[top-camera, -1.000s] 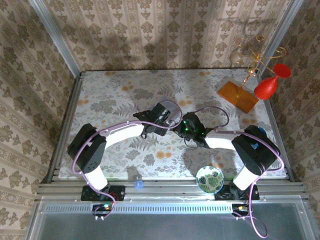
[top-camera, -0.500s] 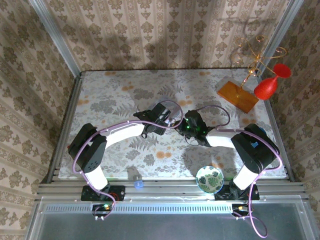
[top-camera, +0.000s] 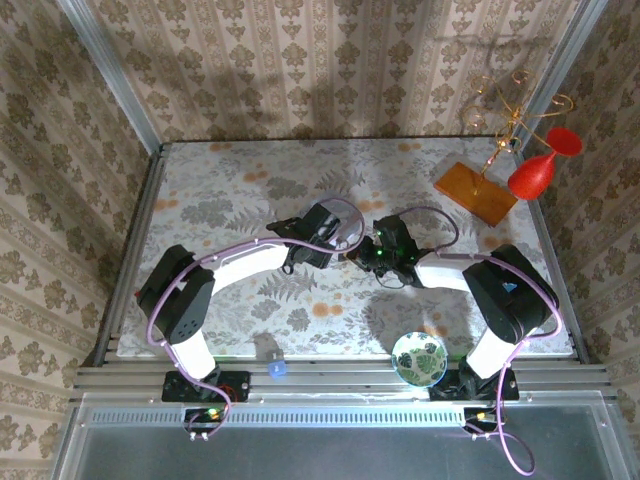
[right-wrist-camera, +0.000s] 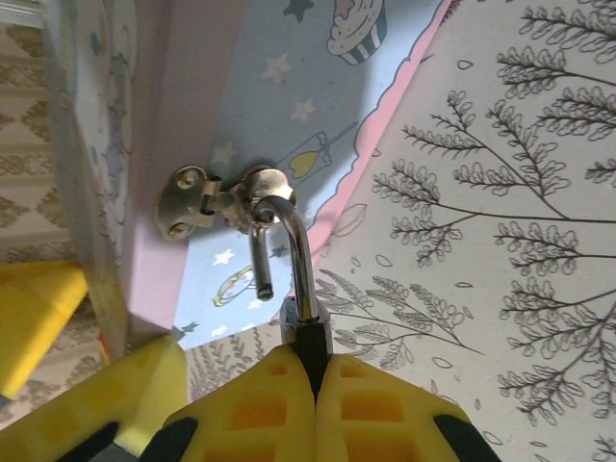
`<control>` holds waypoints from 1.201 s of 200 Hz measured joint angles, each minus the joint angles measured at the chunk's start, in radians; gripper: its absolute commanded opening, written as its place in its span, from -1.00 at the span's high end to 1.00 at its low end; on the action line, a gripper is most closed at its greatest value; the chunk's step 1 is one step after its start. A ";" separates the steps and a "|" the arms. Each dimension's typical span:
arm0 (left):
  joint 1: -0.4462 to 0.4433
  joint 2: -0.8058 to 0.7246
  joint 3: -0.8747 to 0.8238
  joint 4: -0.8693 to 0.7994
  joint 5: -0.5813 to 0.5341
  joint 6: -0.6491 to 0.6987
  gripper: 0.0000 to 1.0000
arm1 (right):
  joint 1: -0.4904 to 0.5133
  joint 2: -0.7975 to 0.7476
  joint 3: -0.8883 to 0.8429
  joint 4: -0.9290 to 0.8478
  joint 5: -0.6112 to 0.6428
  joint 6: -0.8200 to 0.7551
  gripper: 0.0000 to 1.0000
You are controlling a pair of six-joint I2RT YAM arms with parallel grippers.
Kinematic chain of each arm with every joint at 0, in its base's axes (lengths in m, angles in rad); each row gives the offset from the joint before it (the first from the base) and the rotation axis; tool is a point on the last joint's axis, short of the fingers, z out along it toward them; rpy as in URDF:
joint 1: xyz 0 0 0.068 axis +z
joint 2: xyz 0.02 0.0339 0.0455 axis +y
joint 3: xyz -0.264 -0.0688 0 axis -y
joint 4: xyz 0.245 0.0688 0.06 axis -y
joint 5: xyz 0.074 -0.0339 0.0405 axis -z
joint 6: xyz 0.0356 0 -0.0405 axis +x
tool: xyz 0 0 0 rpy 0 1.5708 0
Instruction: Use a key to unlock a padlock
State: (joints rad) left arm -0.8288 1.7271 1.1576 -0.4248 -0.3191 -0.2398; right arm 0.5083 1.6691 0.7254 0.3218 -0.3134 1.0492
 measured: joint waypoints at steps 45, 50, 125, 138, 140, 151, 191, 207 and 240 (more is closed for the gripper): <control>0.003 0.019 0.014 -0.023 0.012 -0.011 -0.51 | 0.000 0.000 0.038 -0.109 0.053 -0.081 1.00; 0.005 0.024 0.014 -0.026 0.014 -0.014 -0.50 | 0.000 0.000 0.042 -0.121 0.058 -0.089 1.00; 0.018 0.045 0.014 -0.059 0.020 -0.029 -0.48 | 0.025 0.000 0.072 -0.195 0.199 -0.195 1.00; 0.018 0.045 0.014 -0.062 0.019 -0.030 -0.48 | 0.025 0.000 0.072 -0.195 0.224 -0.198 1.00; 0.019 0.045 0.014 -0.062 0.019 -0.030 -0.48 | 0.025 0.000 0.072 -0.195 0.227 -0.198 1.00; 0.019 0.045 0.014 -0.062 0.019 -0.030 -0.47 | 0.025 0.000 0.072 -0.195 0.243 -0.198 1.00; 0.020 0.045 0.014 -0.062 0.019 -0.037 -0.46 | 0.025 0.000 0.072 -0.185 0.285 -0.185 1.00; 0.020 0.045 0.014 -0.062 0.021 -0.037 -0.46 | 0.025 0.000 0.072 -0.176 0.293 -0.183 1.00; -0.002 0.009 0.014 -0.051 0.016 -0.014 -0.95 | 0.025 0.000 0.072 -0.165 0.304 -0.183 1.00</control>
State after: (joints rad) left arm -0.8307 1.7359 1.1721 -0.4759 -0.3031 -0.2539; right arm 0.5331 1.6691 0.7975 0.1566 -0.0097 0.8661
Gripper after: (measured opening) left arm 0.867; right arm 0.059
